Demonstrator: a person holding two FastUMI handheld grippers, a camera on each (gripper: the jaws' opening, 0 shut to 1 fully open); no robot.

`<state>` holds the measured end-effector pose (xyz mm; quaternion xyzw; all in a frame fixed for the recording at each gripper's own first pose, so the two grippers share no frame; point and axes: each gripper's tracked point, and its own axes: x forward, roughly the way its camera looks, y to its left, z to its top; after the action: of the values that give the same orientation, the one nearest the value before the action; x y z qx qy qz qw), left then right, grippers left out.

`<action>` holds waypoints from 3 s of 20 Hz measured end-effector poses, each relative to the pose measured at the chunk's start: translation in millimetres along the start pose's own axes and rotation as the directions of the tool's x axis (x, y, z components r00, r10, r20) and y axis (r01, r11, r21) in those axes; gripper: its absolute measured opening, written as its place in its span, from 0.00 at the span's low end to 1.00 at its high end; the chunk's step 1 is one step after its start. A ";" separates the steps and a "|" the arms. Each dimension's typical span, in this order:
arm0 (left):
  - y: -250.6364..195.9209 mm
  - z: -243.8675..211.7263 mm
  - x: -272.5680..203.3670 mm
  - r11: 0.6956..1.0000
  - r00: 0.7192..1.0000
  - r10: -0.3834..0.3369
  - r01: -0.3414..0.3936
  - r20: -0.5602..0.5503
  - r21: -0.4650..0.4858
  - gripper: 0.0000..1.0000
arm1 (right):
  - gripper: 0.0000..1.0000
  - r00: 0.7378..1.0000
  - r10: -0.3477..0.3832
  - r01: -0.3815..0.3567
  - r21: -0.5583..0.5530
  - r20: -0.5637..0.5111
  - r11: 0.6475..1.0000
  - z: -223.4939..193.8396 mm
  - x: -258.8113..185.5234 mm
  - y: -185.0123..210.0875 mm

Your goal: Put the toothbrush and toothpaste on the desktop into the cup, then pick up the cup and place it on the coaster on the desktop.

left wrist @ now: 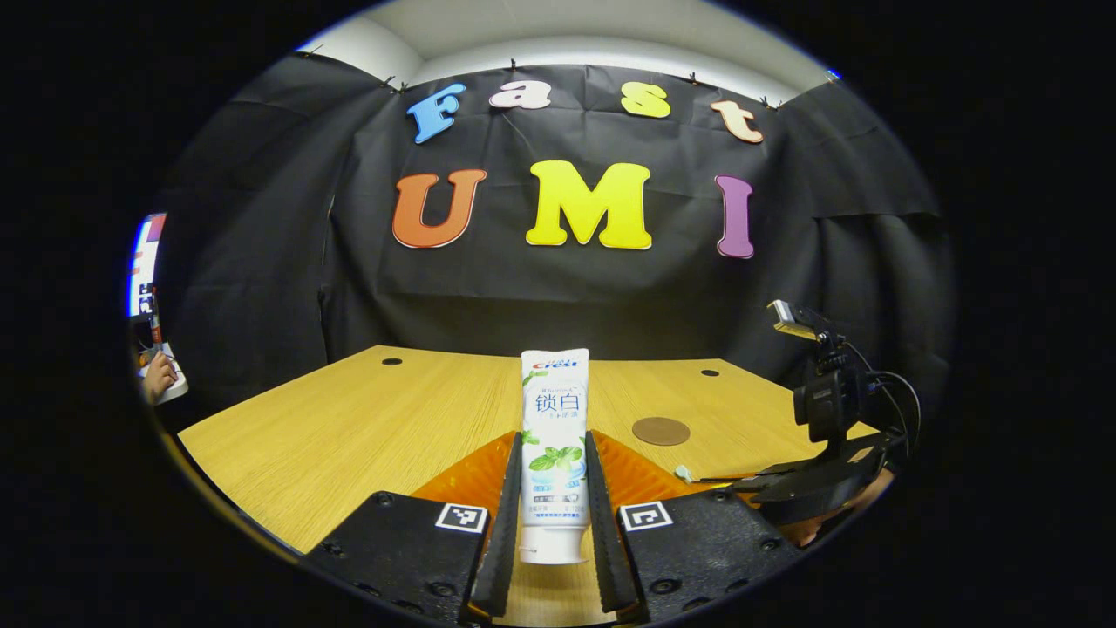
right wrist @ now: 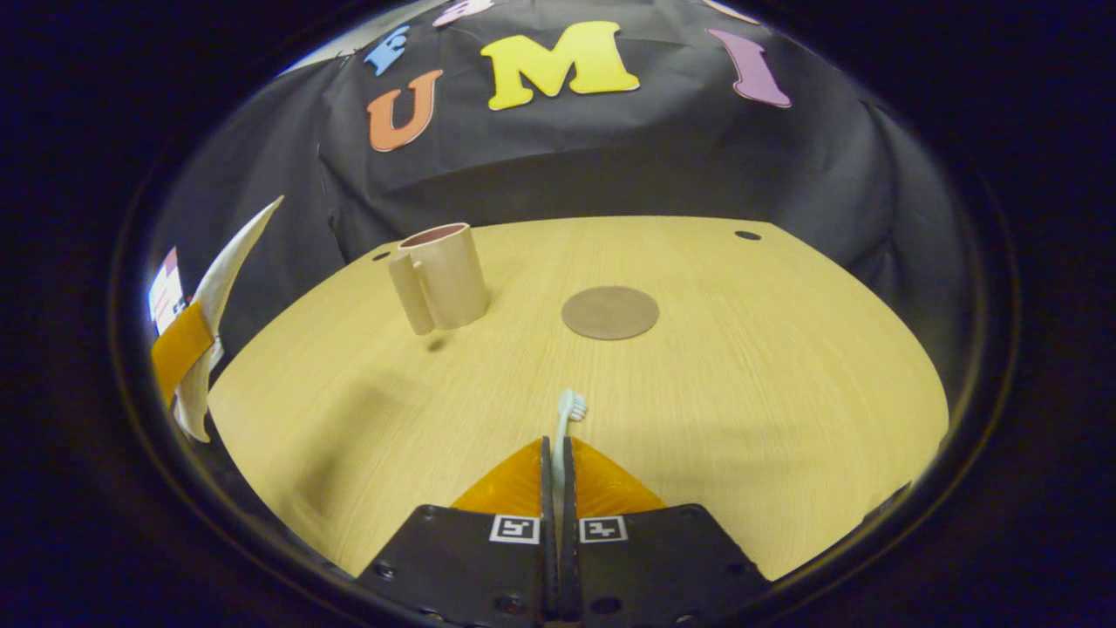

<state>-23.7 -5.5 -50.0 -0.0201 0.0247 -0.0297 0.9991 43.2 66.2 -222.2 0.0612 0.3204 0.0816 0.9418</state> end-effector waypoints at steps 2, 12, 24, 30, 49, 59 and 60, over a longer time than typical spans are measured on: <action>0.5 4.4 3.4 1.000 1.000 -0.002 0.002 0.005 -0.004 0.41 | 0.02 0.999 0.032 -0.032 0.013 0.012 0.999 0.9 -5.3 3.3; 10.0 32.3 81.2 0.996 0.998 -0.035 0.039 0.051 -0.078 0.41 | 0.02 0.953 0.038 -0.047 0.021 0.301 0.999 59.9 -67.9 -11.3; 6.0 106.0 185.2 0.997 0.984 -0.006 -0.007 0.180 0.073 0.40 | 0.02 0.906 0.027 -0.031 0.002 0.422 1.000 81.7 -100.3 -37.1; -8.5 83.1 220.7 0.999 0.992 -0.028 0.026 0.119 0.021 0.42 | 0.02 0.911 0.026 -0.029 0.000 0.411 1.000 76.2 -96.4 -43.6; 4.1 65.2 222.0 1.000 0.997 -0.023 0.024 0.075 -0.010 0.48 | 0.02 0.924 0.025 -0.024 -0.010 0.382 1.000 62.5 -85.6 -39.3; 1.5 54.4 184.5 0.999 0.996 -0.037 0.034 0.084 0.032 1.00 | 0.02 0.914 0.066 -0.043 -0.067 0.401 0.997 96.9 -67.3 -2.1; 5.6 51.3 179.9 0.999 0.996 -0.032 0.030 0.081 0.032 1.00 | 0.02 0.911 0.075 -0.048 -0.077 0.405 0.996 102.7 -65.8 5.0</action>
<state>158.6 -8.7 -7.7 -0.0062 -0.0170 -0.0446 0.9988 54.2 52.0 -101.5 0.0560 0.1124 0.1071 0.9863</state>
